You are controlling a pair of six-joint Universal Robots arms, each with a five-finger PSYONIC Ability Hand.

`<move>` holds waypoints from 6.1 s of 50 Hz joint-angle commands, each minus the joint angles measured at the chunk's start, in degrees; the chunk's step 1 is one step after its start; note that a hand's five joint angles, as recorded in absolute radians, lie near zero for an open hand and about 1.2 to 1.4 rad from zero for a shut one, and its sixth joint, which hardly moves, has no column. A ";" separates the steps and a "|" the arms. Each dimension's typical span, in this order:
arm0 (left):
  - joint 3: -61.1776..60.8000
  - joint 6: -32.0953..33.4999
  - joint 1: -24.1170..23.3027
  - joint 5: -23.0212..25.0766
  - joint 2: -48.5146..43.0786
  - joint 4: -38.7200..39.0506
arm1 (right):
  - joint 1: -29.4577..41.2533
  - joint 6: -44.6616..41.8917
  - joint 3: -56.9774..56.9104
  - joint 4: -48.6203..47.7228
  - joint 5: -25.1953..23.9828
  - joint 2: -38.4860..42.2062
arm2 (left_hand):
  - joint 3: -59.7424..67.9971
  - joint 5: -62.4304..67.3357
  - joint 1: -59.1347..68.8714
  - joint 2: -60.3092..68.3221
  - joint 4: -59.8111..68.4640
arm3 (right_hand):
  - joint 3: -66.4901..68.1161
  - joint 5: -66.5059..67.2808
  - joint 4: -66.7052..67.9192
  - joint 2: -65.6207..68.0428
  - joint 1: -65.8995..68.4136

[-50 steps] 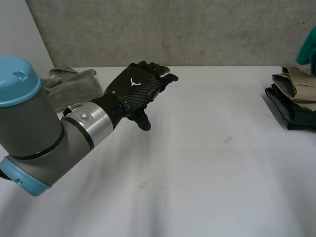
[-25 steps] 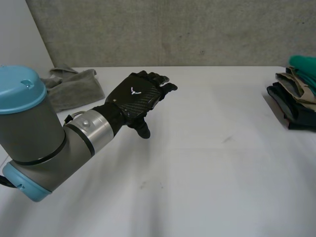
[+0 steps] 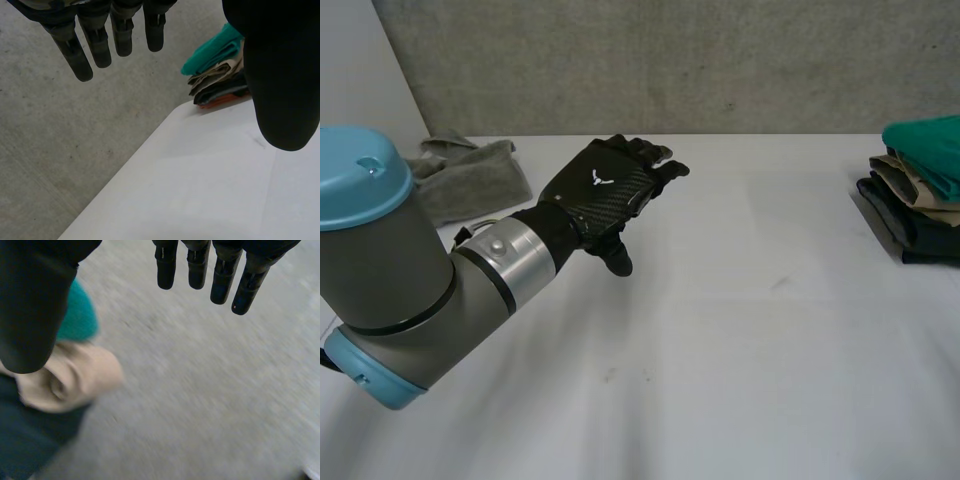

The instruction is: Fold the laundry.

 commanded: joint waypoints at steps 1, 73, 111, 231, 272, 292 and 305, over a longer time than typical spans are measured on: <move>0.08 -1.88 0.84 -0.23 0.96 0.26 | -7.98 -10.19 -13.04 22.20 9.63 -2.25 | 0.23 -0.42 1.13 0.56 0.46 | -1.90 -3.79 -3.39 -2.77 -1.20; 52.90 18.95 38.81 4.52 -57.93 8.44 | 51.79 -27.61 15.68 20.81 15.72 -7.96 | 68.12 67.48 69.03 68.46 68.36 | -1.90 -3.79 -3.39 -2.77 -1.20; -8.62 -10.59 -9.88 1.27 -11.79 22.58 | 50.74 -20.31 15.06 19.93 18.18 -9.46 | 14.74 14.10 15.65 15.08 14.98 | -1.90 -3.79 -3.39 -2.77 -1.20; -3.26 -39.85 -8.65 -25.80 -14.25 -1.50 | 68.14 -19.61 3.55 35.93 24.07 -8.05 | 19.40 18.76 20.30 19.74 19.64 | 68.10 66.21 66.61 67.23 68.80; 4.47 -34.23 -7.95 -25.72 -20.66 -2.64 | 68.14 -25.75 7.85 36.54 16.97 -16.22 | 68.16 67.51 69.06 68.50 68.40 | 68.10 66.21 66.61 67.23 68.80; 13.18 -24.74 0.23 -25.28 -17.41 -2.55 | 65.51 -65.93 12.69 60.63 1.66 -18.07 | 68.16 67.51 69.06 68.50 68.40 | 22.92 21.03 21.43 22.05 23.62; 9.66 -21.31 -3.37 -24.93 -3.44 -2.20 | 56.02 -6.80 -3.21 47.44 11.50 -22.91 | 68.16 67.51 69.06 68.50 68.40 | 10.13 8.24 8.65 9.27 10.83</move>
